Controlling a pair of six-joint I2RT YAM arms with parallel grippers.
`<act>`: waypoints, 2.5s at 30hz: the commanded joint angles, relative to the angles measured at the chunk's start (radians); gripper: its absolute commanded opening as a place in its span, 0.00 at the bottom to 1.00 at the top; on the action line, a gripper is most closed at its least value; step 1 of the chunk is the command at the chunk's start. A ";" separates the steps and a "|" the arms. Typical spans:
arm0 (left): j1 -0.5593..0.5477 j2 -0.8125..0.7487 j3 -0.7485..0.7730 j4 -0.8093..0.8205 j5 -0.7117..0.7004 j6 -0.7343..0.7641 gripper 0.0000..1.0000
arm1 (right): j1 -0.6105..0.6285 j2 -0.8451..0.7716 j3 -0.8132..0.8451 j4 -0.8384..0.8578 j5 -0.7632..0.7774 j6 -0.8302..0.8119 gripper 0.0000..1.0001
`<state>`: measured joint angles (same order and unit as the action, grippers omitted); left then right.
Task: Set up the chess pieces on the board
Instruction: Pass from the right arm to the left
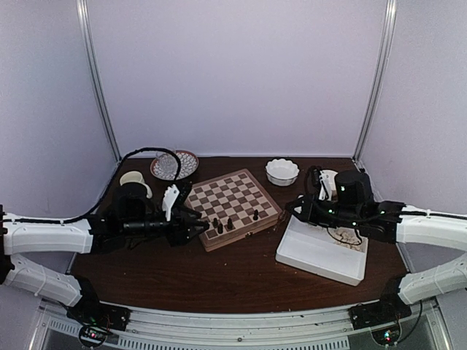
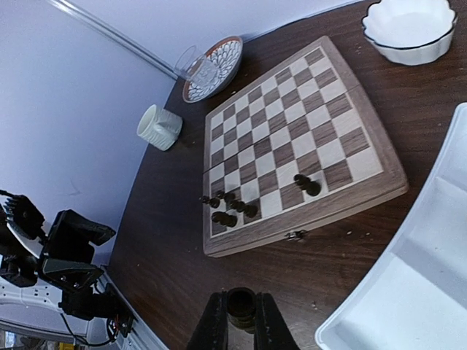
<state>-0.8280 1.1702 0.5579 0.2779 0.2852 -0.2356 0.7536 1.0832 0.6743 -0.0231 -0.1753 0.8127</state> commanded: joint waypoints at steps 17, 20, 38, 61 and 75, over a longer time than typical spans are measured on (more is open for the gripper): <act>-0.103 0.165 0.081 0.114 0.234 0.047 0.51 | 0.370 0.314 0.200 0.318 0.039 -0.136 0.08; -0.105 0.167 0.081 0.117 0.232 0.046 0.49 | 0.384 0.336 0.211 0.346 0.028 -0.141 0.08; -0.105 0.165 0.087 0.088 0.172 0.074 0.00 | 0.396 0.325 0.209 0.353 0.037 -0.190 0.30; -0.143 0.204 0.139 0.010 0.183 0.140 0.00 | 0.398 0.329 0.451 -0.199 0.026 -0.394 0.49; -0.156 0.221 0.159 -0.015 0.181 0.146 0.00 | 0.397 0.357 0.465 -0.199 0.020 -0.394 0.26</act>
<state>-0.9791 1.3880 0.6849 0.2577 0.4534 -0.1059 1.1458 1.4372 1.1084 -0.2138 -0.1558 0.4221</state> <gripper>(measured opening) 0.100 0.295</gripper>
